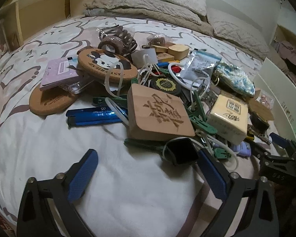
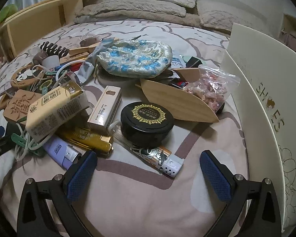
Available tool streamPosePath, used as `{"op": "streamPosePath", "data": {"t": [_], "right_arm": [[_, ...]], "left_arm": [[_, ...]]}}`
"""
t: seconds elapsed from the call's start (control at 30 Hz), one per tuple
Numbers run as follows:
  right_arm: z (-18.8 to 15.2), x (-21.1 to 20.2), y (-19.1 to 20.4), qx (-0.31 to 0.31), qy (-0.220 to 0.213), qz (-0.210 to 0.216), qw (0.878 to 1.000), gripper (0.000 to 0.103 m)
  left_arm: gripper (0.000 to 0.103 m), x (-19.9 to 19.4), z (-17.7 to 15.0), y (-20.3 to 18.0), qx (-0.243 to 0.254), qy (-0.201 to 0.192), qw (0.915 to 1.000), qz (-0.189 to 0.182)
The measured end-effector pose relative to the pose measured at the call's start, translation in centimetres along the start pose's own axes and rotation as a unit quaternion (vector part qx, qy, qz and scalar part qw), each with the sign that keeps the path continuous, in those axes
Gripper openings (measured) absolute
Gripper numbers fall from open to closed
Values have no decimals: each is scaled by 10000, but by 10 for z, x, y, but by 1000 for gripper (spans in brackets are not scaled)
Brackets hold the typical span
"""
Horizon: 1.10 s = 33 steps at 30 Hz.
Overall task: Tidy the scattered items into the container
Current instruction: 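Lower the left gripper to the small black cup while the right gripper approaches the black round tin, then close the left gripper on the black cup while the right gripper closes on the black tin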
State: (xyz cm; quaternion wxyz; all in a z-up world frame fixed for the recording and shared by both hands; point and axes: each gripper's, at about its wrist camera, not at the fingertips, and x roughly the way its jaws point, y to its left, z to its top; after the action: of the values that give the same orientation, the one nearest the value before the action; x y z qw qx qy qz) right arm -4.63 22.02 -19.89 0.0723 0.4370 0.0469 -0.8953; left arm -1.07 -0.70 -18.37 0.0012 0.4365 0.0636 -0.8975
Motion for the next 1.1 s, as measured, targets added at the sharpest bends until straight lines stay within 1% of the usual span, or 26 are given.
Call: {"op": "streamPosePath", "data": {"t": [0.07, 0.23, 0.27, 0.33, 0.4, 0.43, 0.47, 0.5, 0.6, 0.63, 0.67, 0.7, 0.73, 0.77, 0.8, 0.9, 1.1], "right_arm": [[0, 1, -1, -2, 5, -1, 10000, 103], [0, 1, -2, 54, 28, 82, 9999, 103], [0, 1, -2, 50, 33, 80, 10000, 103], [0, 1, -2, 40, 42, 88, 9999, 103], [0, 1, -4, 71, 49, 136, 9999, 103], [0, 1, -4, 81, 51, 149, 9998, 103], [0, 1, -4, 80, 50, 152, 9998, 103], [0, 0, -4, 68, 53, 157, 9998, 103], [1, -3, -8, 161, -33, 235, 9996, 103], [2, -5, -11, 238, -87, 262, 9993, 102], [2, -7, -14, 300, -135, 283, 9991, 101], [3, -9, -16, 351, -182, 327, 9987, 95], [5, -10, -18, 407, -232, 351, 9983, 87], [6, -12, -19, 443, -267, 349, 9981, 82], [6, -12, -21, 481, -290, 349, 9978, 72], [8, -11, -24, 580, -290, 436, 9969, 72], [17, -15, -19, 608, -441, 679, 9949, 71]], "left_arm": [[86, -3, 0, -2, 42, -63, 9999, -82], [77, -7, -2, -13, 327, -108, 9990, -285], [72, -8, -2, -15, 379, -131, 9988, -293], [67, -10, -2, -17, 430, -198, 9984, -319], [66, -10, -1, -16, 425, -232, 9982, -366], [62, -10, -1, -16, 409, -228, 9982, -379], [55, -9, -1, -15, 389, -215, 9983, -386], [52, -8, 0, -14, 369, -188, 9984, -392], [49, -5, 0, -15, 363, -125, 9983, -430], [43, -6, 0, -15, 387, -121, 9981, -464], [39, -6, 0, -17, 416, -121, 9979, -488], [38, -6, -1, -18, 452, -126, 9977, -497], [36, -7, -1, -19, 491, -130, 9975, -496], [34, -7, -2, -20, 518, -128, 9974, -493], [33, -7, -2, -21, 544, -120, 9972, -493], [32, -6, -2, -22, 561, -108, 9971, -500], [32, -9, -2, -21, 573, -128, 9968, -540]]}}
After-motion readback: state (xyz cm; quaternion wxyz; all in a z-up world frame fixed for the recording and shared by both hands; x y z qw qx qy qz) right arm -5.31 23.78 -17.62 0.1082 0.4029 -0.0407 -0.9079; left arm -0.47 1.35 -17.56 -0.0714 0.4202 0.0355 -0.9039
